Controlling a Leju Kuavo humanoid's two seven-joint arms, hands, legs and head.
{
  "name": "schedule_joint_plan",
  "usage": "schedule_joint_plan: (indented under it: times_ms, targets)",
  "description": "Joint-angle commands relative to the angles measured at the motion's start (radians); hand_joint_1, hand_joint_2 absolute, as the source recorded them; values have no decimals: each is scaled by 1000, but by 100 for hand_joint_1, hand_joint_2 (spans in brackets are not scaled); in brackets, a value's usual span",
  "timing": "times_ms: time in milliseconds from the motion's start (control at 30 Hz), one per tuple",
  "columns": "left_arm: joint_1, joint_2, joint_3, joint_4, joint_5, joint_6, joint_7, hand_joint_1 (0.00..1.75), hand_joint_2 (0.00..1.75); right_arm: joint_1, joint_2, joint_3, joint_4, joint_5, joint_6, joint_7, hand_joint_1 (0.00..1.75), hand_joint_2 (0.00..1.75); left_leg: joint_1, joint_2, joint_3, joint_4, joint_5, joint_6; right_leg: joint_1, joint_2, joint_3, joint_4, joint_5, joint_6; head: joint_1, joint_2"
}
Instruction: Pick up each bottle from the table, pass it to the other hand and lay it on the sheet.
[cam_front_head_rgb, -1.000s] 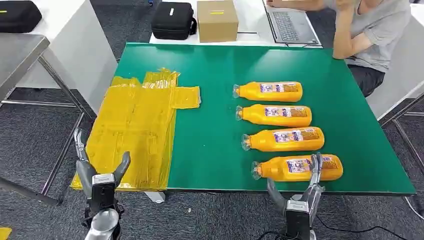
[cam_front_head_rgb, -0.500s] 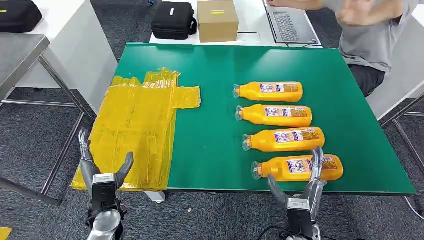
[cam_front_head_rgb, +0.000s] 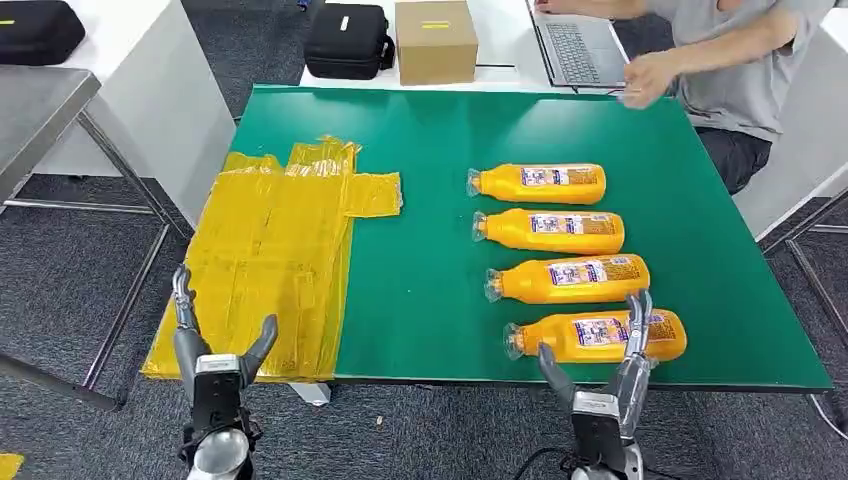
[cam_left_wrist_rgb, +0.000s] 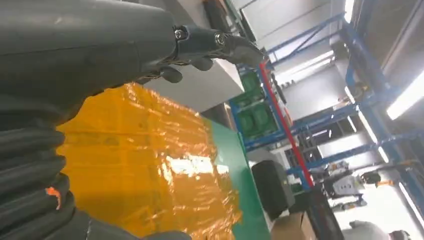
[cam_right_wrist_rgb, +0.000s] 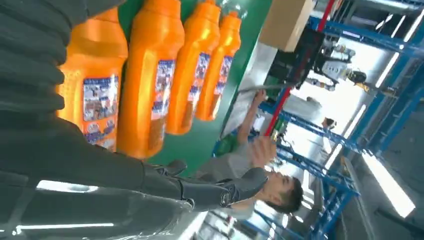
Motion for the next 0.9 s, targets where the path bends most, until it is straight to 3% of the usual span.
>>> schedule_joint_plan:
  times_ms: [33, 133, 167, 200, 233, 367, 433, 500, 733, 900]
  targets:
    - [-119, -6, -60, 235, 61, 7, -23, 0, 175, -82, -60, -47, 94, 114, -58, 0, 0, 175, -1, -2, 10, -2, -2, -1, 0, -4, 11, -2, -3, -1, 0, 0]
    - [-118, 2, -64, 232, 69, 6, -23, 0, 175, -94, -55, -57, 99, 127, -58, 0, 0, 175, -1, 0, 9, -1, -3, -1, -1, -1, 9, 0, -3, -1, 0, 0]
    - [-114, 6, -66, 225, 76, 1, -23, 0, 175, -98, -34, -101, 92, 248, -58, 0, 0, 175, 0, 1, 3, -1, 0, 0, 0, 0, 3, -1, 0, 0, 0, 0]
    - [-114, 6, -66, 225, 76, 1, -23, 0, 175, -98, -34, -101, 92, 248, -58, 0, 0, 175, -1, 2, 8, -1, -3, -1, 0, 1, 8, -1, -2, -1, 0, 0]
    - [-114, 8, -70, 226, 75, -6, -23, 0, 175, -98, -26, -133, 87, 328, -58, 8, 0, 175, -1, 0, 4, -1, -1, 0, -1, -1, 4, -1, -1, -1, 1, 0]
    - [-120, 12, -75, 233, 85, -3, -23, 0, 175, -64, -46, -163, 60, 412, -58, 24, 0, 175, 0, -1, 4, -1, -1, -1, 0, -2, 4, -1, -1, -1, 0, 0]
    - [-125, 17, -76, 236, 92, 0, -23, 0, 175, -37, -67, -156, 34, 421, -58, 31, 0, 175, -1, -2, 9, -1, -3, -1, 0, -3, 9, 0, -4, -1, 0, 0]
    - [-126, 18, -76, 236, 94, -1, -23, 0, 175, -31, -70, -155, 25, 422, -58, 32, 0, 175, 0, -1, 3, -1, -1, 0, 0, -1, 3, -1, -1, 0, 0, 0]
    - [-125, 20, -74, 221, 99, 9, -23, 0, 175, -16, -78, -138, -8, 444, -58, 59, 0, 175, -1, 0, 8, 0, -4, -1, 0, -1, 8, 1, -4, -1, 0, 0]
    - [-127, 24, -77, 202, 104, 25, -23, 0, 175, -8, -77, -132, -29, 459, -57, 77, 0, 175, 0, 1, 3, 0, -1, -1, 0, 0, 3, 0, -1, -1, 0, 0]
